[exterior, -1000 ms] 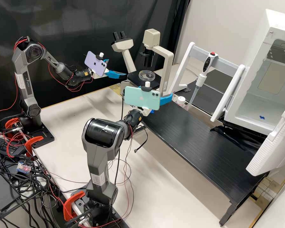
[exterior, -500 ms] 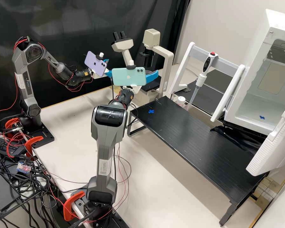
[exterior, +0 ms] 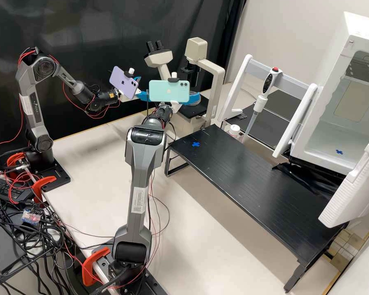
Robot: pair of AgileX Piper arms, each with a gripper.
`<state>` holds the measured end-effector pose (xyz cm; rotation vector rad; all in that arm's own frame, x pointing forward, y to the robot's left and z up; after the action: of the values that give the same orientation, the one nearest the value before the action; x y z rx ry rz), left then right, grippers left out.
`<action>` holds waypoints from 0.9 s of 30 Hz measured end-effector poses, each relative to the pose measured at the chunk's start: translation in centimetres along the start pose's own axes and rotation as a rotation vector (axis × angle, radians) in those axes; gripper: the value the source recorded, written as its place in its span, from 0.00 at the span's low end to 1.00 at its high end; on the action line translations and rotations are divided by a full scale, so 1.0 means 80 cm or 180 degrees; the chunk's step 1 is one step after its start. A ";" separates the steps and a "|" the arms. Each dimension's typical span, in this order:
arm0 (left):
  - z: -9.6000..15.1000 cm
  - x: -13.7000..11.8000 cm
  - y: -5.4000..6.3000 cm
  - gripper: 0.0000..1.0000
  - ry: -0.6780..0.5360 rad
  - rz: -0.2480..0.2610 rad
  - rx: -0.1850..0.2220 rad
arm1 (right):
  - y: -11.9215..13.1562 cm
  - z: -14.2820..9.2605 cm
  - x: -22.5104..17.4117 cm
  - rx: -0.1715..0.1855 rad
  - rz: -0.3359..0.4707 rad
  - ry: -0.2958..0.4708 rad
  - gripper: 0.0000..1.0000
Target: Move the petri dish to the bench
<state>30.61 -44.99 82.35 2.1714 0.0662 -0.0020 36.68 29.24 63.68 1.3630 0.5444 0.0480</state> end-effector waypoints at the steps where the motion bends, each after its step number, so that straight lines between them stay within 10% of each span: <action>1: 0.000 0.000 0.000 1.00 0.0000 0.0000 0.0000 | 0.002 0.001 0.006 0.0054 -0.0004 -0.0021 1.00; 10: 0.000 0.000 0.000 1.00 0.0000 0.0000 0.0000 | -0.003 0.016 0.047 0.0260 0.0075 -0.0161 1.00; 22: 0.000 0.000 0.000 1.00 0.0000 0.0000 0.0000 | -0.039 0.035 0.070 0.0223 -0.0096 -0.0301 1.00; 23: 0.000 0.000 0.000 1.00 0.0000 0.0000 0.0000 | -0.042 0.037 0.071 0.0233 -0.0109 -0.0324 0.00; 27: 0.000 0.000 0.000 1.00 0.0000 0.0000 0.0000 | -0.047 0.041 0.072 0.0246 -0.0132 -0.0353 0.00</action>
<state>30.61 -44.99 82.35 2.1714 0.0662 -0.0020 41.96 27.35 58.53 1.4203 0.4851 -0.0827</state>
